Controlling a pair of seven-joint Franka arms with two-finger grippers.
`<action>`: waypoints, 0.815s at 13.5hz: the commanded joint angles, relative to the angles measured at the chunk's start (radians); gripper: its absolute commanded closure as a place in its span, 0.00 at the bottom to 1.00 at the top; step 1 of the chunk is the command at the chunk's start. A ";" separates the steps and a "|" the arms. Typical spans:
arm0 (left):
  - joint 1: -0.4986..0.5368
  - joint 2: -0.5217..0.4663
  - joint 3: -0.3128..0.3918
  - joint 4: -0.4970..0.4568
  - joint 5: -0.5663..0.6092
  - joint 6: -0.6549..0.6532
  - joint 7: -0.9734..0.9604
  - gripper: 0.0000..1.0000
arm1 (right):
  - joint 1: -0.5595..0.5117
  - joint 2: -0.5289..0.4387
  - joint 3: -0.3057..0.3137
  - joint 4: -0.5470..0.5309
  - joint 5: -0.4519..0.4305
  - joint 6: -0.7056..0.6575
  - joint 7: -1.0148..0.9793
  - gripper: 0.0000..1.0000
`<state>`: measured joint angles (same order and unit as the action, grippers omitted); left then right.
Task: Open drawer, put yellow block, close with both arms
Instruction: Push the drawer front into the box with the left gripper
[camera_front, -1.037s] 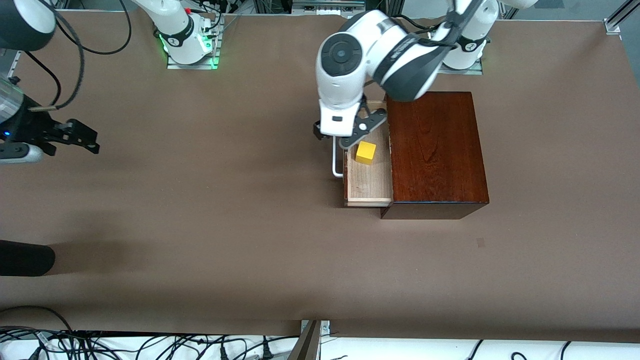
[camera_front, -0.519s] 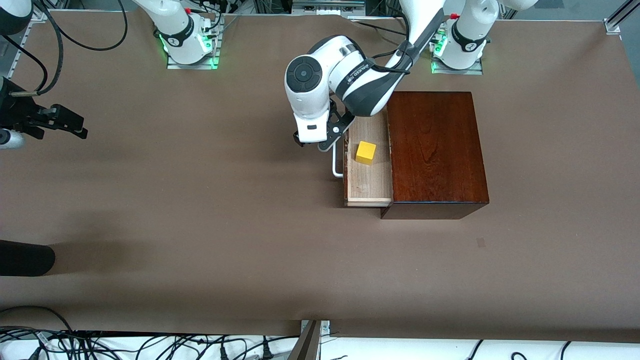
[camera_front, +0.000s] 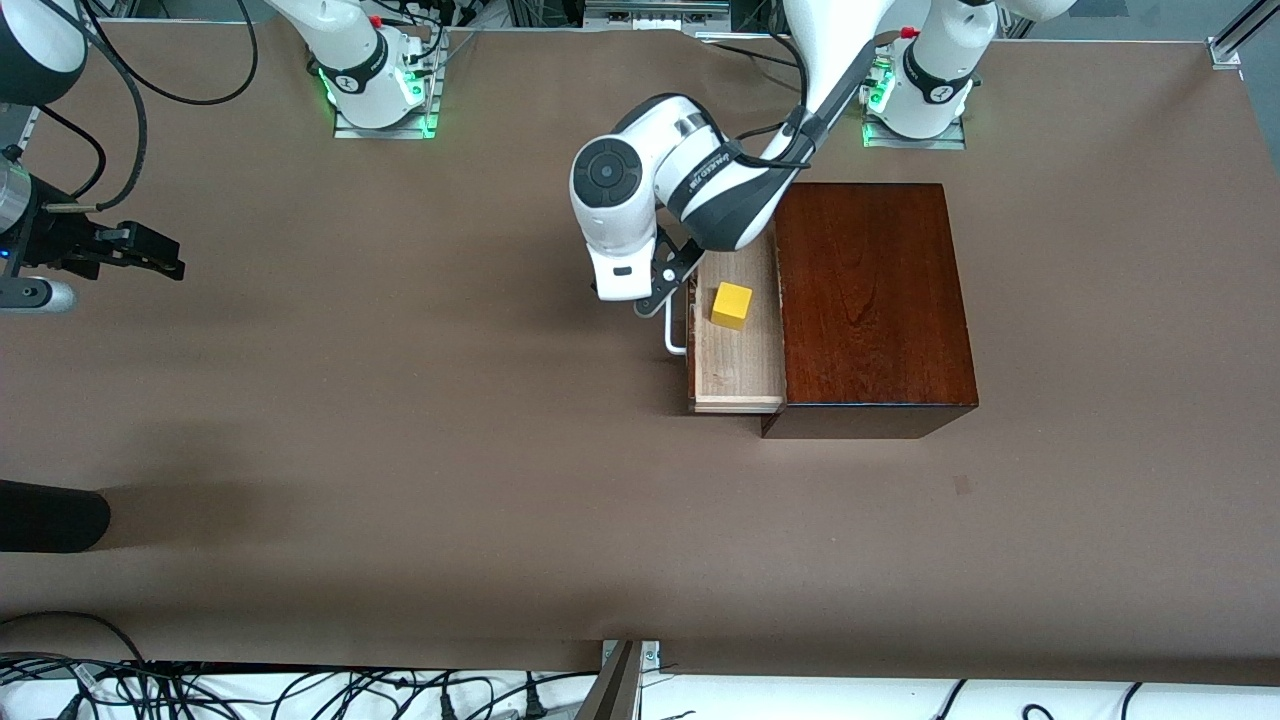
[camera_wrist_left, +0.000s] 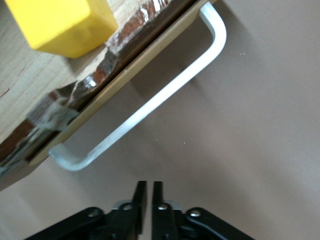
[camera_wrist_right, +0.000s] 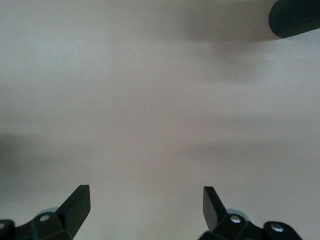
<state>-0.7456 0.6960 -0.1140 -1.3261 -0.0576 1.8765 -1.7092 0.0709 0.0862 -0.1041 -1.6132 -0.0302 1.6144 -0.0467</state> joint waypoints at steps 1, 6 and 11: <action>-0.011 0.030 0.052 0.038 -0.016 -0.005 -0.021 1.00 | -0.016 -0.008 0.017 0.001 -0.013 -0.011 0.013 0.00; -0.003 0.028 0.099 0.031 -0.010 -0.016 -0.020 1.00 | -0.017 -0.008 0.014 0.004 -0.013 -0.007 0.008 0.00; 0.005 -0.004 0.135 0.021 -0.002 -0.066 -0.007 1.00 | -0.019 -0.008 0.009 0.018 -0.013 -0.011 0.010 0.00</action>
<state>-0.7442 0.7108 -0.0160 -1.3181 -0.0591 1.8593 -1.7239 0.0671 0.0854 -0.1048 -1.6076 -0.0303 1.6145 -0.0451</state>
